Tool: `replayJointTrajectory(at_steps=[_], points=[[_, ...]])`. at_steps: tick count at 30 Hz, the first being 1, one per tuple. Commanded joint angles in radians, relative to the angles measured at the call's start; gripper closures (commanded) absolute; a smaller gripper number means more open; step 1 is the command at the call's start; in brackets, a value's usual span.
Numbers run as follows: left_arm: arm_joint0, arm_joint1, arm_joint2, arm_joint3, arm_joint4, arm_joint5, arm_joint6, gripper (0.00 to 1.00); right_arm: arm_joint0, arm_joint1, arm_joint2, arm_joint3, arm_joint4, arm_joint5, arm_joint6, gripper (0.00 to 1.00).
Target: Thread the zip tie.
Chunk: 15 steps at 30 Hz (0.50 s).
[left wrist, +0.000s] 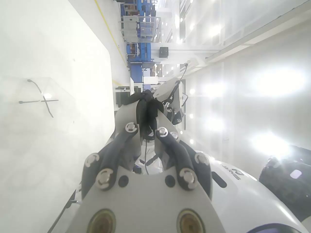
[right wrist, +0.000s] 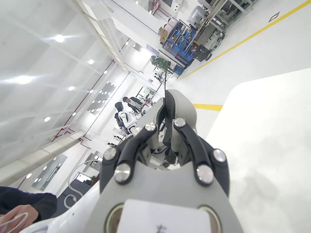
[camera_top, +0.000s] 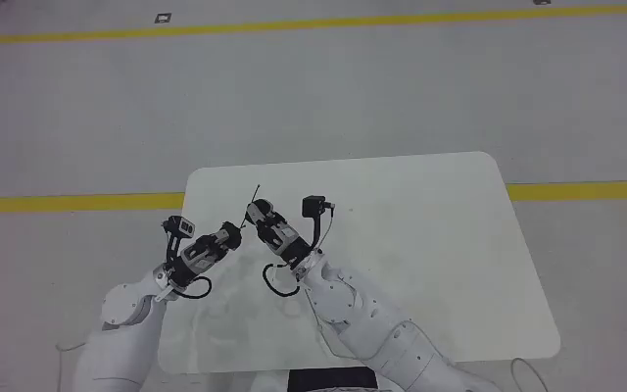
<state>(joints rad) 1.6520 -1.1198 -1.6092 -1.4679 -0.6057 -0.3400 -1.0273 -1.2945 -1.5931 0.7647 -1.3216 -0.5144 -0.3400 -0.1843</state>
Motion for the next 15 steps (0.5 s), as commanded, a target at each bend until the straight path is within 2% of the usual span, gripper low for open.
replayJointTrajectory(at_steps=[1, 4, 7, 15], points=[[0.0, 0.0, 0.0, 0.0, 0.0, 0.0, 0.0, 1.0, 0.002, 0.001, 0.004, -0.002, -0.022, 0.012, -0.008, 1.0], [0.0, 0.0, 0.0, 0.0, 0.0, 0.0, 0.0, 1.0, -0.003, 0.006, 0.001, -0.016, -0.183, 0.068, -0.093, 1.0], [0.0, 0.0, 0.0, 0.0, 0.0, 0.0, 0.0, 1.0, -0.012, 0.005, -0.006, -0.015, -0.259, 0.087, -0.157, 1.0], [0.0, 0.0, 0.0, 0.0, 0.0, 0.0, 0.0, 1.0, -0.01, 0.003, -0.029, 0.02, -0.423, 0.11, -0.253, 1.0]])
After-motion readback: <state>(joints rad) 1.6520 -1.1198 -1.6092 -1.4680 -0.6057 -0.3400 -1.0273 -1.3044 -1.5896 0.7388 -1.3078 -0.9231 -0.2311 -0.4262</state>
